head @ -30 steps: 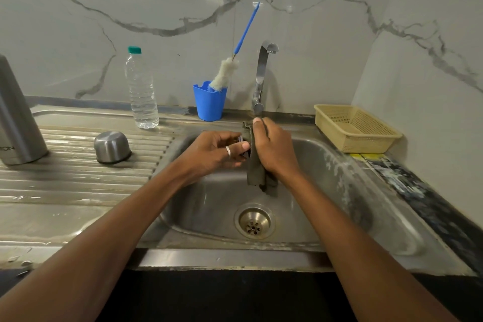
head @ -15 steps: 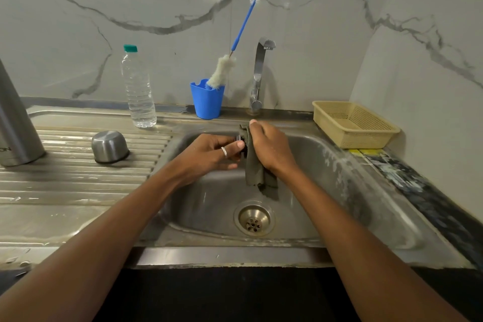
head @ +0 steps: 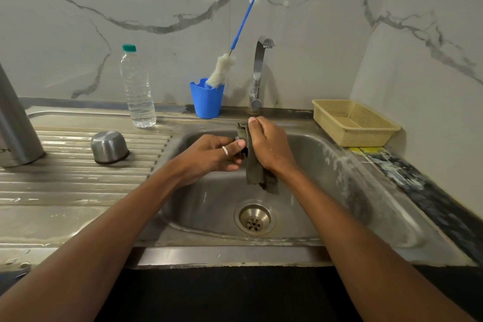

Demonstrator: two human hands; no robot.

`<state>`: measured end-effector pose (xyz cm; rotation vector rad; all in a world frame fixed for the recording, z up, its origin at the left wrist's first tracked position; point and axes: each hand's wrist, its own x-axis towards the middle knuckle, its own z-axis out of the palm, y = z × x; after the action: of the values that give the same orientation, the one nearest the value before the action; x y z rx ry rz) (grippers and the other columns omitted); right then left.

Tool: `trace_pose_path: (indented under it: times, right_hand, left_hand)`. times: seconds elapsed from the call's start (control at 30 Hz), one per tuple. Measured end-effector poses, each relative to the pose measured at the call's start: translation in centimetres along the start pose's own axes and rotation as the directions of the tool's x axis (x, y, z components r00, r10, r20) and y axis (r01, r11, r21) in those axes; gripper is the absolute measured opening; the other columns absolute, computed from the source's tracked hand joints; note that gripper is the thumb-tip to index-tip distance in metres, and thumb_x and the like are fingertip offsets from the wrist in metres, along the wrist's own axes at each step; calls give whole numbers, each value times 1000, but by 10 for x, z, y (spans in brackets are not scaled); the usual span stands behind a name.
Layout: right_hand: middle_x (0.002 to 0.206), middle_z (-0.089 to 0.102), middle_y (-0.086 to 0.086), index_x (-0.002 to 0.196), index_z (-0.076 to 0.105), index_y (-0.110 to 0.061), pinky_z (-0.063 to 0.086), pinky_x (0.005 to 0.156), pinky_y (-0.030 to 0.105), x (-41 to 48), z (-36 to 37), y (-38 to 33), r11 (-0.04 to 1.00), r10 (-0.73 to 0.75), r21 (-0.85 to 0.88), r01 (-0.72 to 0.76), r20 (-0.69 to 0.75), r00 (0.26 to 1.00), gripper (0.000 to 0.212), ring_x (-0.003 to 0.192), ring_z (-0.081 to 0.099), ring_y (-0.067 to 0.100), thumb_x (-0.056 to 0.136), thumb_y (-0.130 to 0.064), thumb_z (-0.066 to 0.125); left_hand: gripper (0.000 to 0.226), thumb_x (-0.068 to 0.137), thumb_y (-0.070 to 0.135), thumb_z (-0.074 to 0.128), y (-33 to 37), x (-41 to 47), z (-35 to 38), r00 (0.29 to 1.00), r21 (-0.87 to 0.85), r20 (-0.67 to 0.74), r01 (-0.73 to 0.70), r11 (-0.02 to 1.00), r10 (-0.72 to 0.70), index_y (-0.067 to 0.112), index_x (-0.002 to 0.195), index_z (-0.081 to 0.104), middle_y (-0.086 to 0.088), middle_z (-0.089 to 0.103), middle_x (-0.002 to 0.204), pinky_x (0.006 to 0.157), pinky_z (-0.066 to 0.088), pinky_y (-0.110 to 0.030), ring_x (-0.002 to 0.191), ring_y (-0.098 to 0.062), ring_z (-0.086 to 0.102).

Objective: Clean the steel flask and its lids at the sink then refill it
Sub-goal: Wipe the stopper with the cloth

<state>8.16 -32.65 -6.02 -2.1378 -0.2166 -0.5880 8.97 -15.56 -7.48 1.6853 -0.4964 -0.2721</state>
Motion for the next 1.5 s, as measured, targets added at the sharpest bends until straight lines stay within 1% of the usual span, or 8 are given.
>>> trace_pose_path:
  times: [0.17,0.33,0.57,0.83,1.0,1.23,1.4,1.5]
  right_hand:
    - [74,59,5,78,61,-19,44,63,31,0,-6,5,799,469,188,-571,400,788,34,67,52,18,101,-30,38]
    - [73,59,-2,71,53,-20,38,61,30,4,-6,-2,985,170,18,-170,12,985,43,66,52,12,107,-37,36]
    - [65,56,-6,83,55,-18,44,58,30,3,-2,4,973,-225,25,228,-86,970,32,59,54,9,108,-32,41]
    - [78,60,5,82,62,-20,46,66,32,3,-5,2,829,455,169,-533,352,818,36,69,55,18,102,-37,37]
    - [71,57,-4,74,52,-21,39,61,31,6,-2,-4,996,79,-35,-82,-74,994,40,66,53,13,107,-38,37]
    - [67,57,-5,86,49,-19,41,56,31,-10,12,-14,942,-304,-160,294,-39,952,30,62,57,14,108,-35,38]
    - [90,70,7,78,62,-20,52,84,45,3,16,-23,903,376,148,-402,178,909,36,83,63,23,99,-37,39]
    - [82,67,6,75,62,-19,55,86,48,1,7,-18,821,462,220,-527,288,839,35,76,60,21,98,-34,40]
  left_hand:
    - [29,99,18,66,0,-2,6,996,181,44,-83,980,76,16,128,70,-8,74,117,80,59,-25,108,-15,69]
    - [27,98,19,67,6,-1,10,998,117,-45,-36,993,41,18,125,71,-5,74,110,72,57,-23,94,-13,70]
    - [13,101,12,57,13,-3,15,998,-156,-53,31,987,-39,10,99,70,-5,73,92,64,57,-28,79,-16,67]
    - [13,96,11,65,8,-7,12,997,306,-47,-41,951,58,18,101,75,-5,76,91,63,55,-25,81,-8,70]
    - [31,105,33,44,19,-6,19,993,-65,-77,89,994,-94,14,98,67,-4,70,91,50,45,-24,70,-14,62]
    - [51,110,41,22,19,-3,36,914,-73,-347,197,978,-210,16,76,50,-3,48,59,44,30,-24,47,-12,38]
    - [49,109,28,31,13,-4,29,846,477,-472,7,879,250,13,66,48,2,56,63,63,39,-36,60,-10,50]
    - [49,110,32,31,10,-6,32,879,559,-378,-33,828,291,14,69,50,2,58,64,64,40,-33,61,-7,51]
